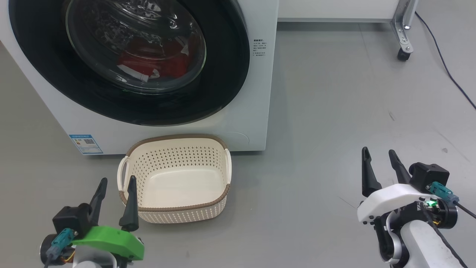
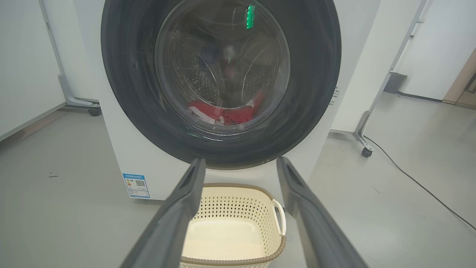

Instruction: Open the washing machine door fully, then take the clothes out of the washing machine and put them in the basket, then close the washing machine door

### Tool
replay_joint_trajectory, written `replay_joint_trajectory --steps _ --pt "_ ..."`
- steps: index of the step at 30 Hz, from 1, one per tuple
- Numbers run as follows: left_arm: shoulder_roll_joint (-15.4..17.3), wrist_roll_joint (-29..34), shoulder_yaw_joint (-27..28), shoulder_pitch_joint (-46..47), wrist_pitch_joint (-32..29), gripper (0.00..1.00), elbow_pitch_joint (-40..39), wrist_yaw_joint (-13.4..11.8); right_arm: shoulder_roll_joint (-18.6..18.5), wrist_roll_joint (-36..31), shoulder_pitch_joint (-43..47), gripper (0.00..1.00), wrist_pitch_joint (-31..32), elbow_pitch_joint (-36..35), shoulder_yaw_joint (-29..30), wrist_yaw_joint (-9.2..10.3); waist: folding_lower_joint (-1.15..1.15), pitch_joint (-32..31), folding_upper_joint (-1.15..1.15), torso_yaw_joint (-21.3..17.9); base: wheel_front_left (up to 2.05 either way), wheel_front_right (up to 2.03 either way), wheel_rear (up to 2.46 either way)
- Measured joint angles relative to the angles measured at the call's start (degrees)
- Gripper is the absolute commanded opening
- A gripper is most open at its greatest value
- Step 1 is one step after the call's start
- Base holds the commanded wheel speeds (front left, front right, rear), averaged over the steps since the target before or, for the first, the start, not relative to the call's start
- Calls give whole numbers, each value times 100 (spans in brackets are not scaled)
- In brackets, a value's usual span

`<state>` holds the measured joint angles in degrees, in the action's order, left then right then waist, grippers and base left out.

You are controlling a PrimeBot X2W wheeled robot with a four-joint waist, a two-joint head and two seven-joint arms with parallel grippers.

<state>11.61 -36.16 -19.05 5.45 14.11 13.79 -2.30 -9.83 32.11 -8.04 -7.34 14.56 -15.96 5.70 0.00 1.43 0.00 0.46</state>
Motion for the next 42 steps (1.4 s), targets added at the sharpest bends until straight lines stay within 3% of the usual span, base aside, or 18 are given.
replay_joint_trajectory --steps 41,42 --pt "-164 7 -11 157 8 100 485 67 94 63 -95 100 38 287 -59 -62 0 -19 0 36 0 0 0" --pt "-165 7 -11 158 8 100 487 68 94 63 -98 85 38 287 -60 -62 0 -15 0 39 0 0 0"
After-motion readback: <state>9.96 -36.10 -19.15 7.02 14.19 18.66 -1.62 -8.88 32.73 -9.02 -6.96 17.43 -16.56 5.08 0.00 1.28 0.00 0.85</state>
